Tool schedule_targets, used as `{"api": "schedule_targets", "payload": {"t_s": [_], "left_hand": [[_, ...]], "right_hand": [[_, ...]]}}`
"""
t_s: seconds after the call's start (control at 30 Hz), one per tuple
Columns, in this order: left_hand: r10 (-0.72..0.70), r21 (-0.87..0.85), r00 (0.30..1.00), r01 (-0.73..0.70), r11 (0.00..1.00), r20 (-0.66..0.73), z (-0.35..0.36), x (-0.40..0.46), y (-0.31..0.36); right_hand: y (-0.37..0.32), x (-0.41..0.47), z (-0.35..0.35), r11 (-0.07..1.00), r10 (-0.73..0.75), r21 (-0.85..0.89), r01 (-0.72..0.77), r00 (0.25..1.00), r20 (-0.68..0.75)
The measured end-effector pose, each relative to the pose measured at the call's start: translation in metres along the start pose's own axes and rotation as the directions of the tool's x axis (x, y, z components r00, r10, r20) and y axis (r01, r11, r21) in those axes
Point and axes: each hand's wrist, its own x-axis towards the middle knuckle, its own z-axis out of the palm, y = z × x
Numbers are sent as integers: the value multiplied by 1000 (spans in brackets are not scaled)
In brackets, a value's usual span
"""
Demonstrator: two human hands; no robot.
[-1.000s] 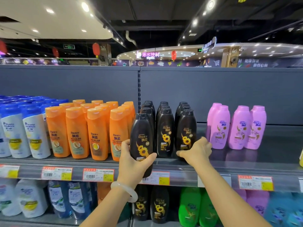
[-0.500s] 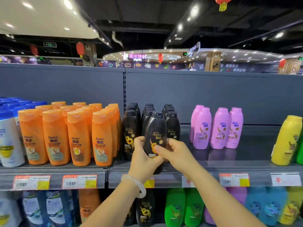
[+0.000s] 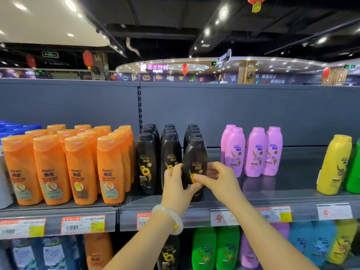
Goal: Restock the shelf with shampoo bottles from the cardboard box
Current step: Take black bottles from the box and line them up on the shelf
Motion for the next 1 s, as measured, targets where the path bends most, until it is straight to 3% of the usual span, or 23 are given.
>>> {"api": "schedule_targets", "payload": {"t_s": [0.13,0.27,0.57,0.8,1.0], "left_hand": [[-97,169,995,92,981,17,-2,-1,-3],[-167,368,975,104,924,144,-6,-1,-7],[-206,359,950,113,926,234,7,7,-1],[-201,378,973,146,914,110,11,4,-4],[-265,415,956,190,890,130,12,8,0]], "right_hand": [[8,1,0,997,78,-9,-78,997,-12],[13,2,1,988,156,0,-156,984,87],[22,4,-6,992,124,-39,-120,986,108],[29,1,-2,990,123,-89,-112,984,132],[27,5,-1,987,119,-122,-103,984,131]]}}
